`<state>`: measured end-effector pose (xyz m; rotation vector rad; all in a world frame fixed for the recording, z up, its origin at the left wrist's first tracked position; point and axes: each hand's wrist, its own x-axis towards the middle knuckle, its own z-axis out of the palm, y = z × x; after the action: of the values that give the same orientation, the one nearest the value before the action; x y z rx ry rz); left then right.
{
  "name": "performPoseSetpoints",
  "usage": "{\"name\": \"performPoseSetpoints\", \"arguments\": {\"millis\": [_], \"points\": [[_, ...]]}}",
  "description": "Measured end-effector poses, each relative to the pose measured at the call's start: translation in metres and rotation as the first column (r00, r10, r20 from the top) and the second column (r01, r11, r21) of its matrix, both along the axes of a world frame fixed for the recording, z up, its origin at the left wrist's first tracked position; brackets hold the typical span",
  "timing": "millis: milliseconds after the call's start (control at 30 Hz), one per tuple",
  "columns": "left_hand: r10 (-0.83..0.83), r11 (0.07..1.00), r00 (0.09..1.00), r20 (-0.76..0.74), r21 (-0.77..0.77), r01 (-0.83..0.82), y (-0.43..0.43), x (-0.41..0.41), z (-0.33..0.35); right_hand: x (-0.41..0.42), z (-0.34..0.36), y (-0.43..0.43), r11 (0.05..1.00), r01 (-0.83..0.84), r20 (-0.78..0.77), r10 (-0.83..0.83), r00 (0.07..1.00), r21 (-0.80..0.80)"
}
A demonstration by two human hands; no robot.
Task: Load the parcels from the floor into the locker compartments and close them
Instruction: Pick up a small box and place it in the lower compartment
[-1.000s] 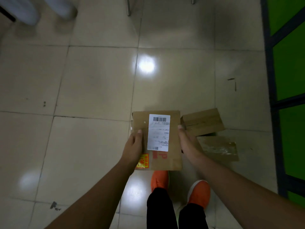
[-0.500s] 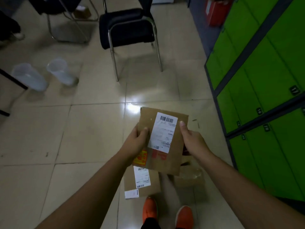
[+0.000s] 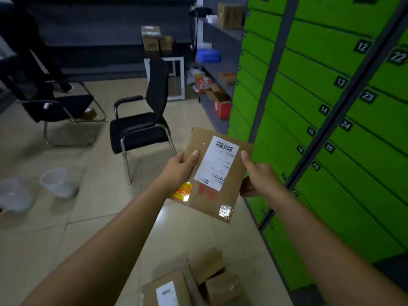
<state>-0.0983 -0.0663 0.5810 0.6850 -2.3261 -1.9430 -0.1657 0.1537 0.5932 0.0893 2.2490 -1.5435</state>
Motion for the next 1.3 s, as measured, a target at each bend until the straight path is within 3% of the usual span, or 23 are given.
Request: {"name": "performPoseSetpoints", "arguments": {"millis": [133, 333, 533, 667, 800, 933, 967, 1000, 1033, 1100, 1133, 1233, 1300], "points": [[-0.112, 0.992, 0.994, -0.01, 0.049, 0.112, 0.005, -0.009, 0.038, 0.008, 0.037, 0.034, 0.995, 0.016, 0.091, -0.007, 0.996, -0.096], [-0.252, 0.967, 0.968, 0.016, -0.031, 0.252, 0.026, -0.01, 0.07, 0.004, 0.055, 0.072, 0.982, 0.012, 0.322, 0.049, 0.946, -0.186], [-0.369, 0.883, 0.928, -0.058, -0.334, 0.33, 0.052, -0.016, 0.085, -0.005, 0.05, 0.107, 0.933, -0.027, 0.455, 0.2, 0.868, -0.36], [-0.539, 0.736, 0.839, -0.069, -0.524, 0.43, 0.056, -0.035, 0.106, 0.007, 0.029, 0.113, 0.859, 0.055, 0.407, 0.183, 0.895, -0.509], [-0.63, 0.526, 0.776, -0.029, -0.752, 0.398, 0.066, -0.056, 0.13, 0.016, 0.012, 0.105, 0.71, 0.196, 0.367, 0.094, 0.925, -0.676], [-0.464, 0.266, 0.885, -0.044, -0.959, 0.092, 0.077, -0.076, 0.133, 0.017, 0.004, 0.101, 0.53, 0.281, 0.346, 0.026, 0.938, -0.8], [-0.401, 0.265, 0.912, -0.085, -0.964, 0.027, 0.078, -0.078, 0.13, 0.016, 0.003, 0.102, 0.487, 0.296, 0.348, 0.017, 0.937, -0.822], [-0.344, 0.335, 0.93, -0.127, -0.942, -0.005, 0.081, -0.078, 0.129, 0.015, 0.004, 0.102, 0.453, 0.304, 0.347, 0.015, 0.938, -0.838], [-0.294, 0.477, 0.94, -0.174, -0.879, -0.013, 0.083, -0.077, 0.127, 0.012, 0.002, 0.104, 0.431, 0.307, 0.345, 0.01, 0.939, -0.848], [-0.229, 0.778, 0.949, -0.217, -0.627, 0.045, 0.085, -0.077, 0.126, 0.009, 0.004, 0.105, 0.408, 0.307, 0.341, 0.011, 0.94, -0.86], [-0.202, 0.876, 0.954, -0.221, -0.476, 0.075, 0.087, -0.077, 0.129, 0.009, 0.005, 0.105, 0.412, 0.298, 0.333, 0.016, 0.943, -0.861], [-0.109, 0.99, 0.971, -0.212, -0.111, 0.086, 0.095, -0.071, 0.143, 0.008, 0.008, 0.111, 0.43, 0.241, 0.28, 0.03, 0.959, -0.87], [-0.124, 0.992, 0.978, -0.167, -0.054, 0.116, 0.097, -0.067, 0.151, 0.006, 0.011, 0.12, 0.423, 0.178, 0.226, 0.066, 0.972, -0.888]]}}
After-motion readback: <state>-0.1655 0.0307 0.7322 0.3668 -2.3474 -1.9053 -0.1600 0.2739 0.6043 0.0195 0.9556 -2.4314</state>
